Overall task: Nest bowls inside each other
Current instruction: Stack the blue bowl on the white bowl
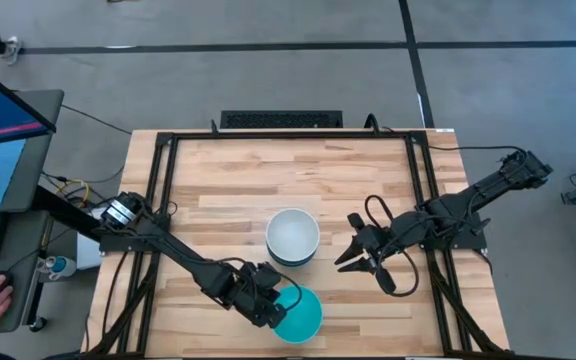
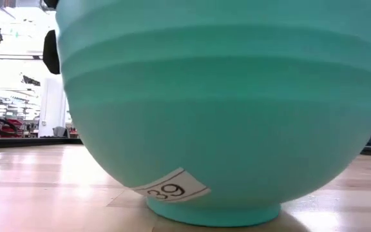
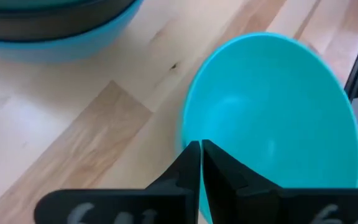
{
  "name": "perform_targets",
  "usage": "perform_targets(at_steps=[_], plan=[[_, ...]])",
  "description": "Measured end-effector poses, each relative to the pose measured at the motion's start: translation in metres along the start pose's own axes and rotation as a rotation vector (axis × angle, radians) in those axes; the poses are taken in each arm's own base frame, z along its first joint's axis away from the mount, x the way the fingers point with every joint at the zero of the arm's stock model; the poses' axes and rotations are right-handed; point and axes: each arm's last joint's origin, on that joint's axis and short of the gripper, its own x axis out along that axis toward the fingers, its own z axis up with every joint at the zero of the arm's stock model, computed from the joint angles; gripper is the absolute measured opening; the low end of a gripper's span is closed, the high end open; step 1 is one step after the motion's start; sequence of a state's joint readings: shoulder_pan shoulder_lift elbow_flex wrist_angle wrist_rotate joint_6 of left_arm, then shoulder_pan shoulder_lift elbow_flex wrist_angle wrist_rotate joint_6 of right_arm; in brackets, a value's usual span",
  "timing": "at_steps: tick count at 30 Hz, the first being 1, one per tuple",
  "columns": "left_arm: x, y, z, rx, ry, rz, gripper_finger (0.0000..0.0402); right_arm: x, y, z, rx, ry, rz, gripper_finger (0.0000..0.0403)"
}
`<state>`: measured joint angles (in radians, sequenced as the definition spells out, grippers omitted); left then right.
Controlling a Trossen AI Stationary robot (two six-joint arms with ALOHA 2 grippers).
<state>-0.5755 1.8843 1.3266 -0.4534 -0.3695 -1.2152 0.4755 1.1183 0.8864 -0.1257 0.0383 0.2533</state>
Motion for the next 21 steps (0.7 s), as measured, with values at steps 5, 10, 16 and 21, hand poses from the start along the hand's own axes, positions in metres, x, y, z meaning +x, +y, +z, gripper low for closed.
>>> perform_targets(at_steps=[5, 10, 16, 21], plan=[[0.001, 0.001, 0.0, -0.002, 0.005, 0.01, 0.0006, 0.0, 0.0, 0.0, -0.011, 0.0, 0.0, 0.0102], [0.003, 0.004, 0.005, -0.007, 0.013, 0.014, 0.0006, 0.0, 0.0, 0.0, -0.026, 0.0, 0.0, 0.0102], [0.005, 0.006, 0.011, -0.005, 0.025, 0.012, 0.0006, 0.0, 0.0, 0.0, -0.026, 0.0, 0.0, 0.0102], [0.008, 0.006, 0.016, -0.023, 0.109, -0.033, 0.0006, 0.0, 0.0, 0.0, -0.029, 0.001, 0.0, 0.0102]])
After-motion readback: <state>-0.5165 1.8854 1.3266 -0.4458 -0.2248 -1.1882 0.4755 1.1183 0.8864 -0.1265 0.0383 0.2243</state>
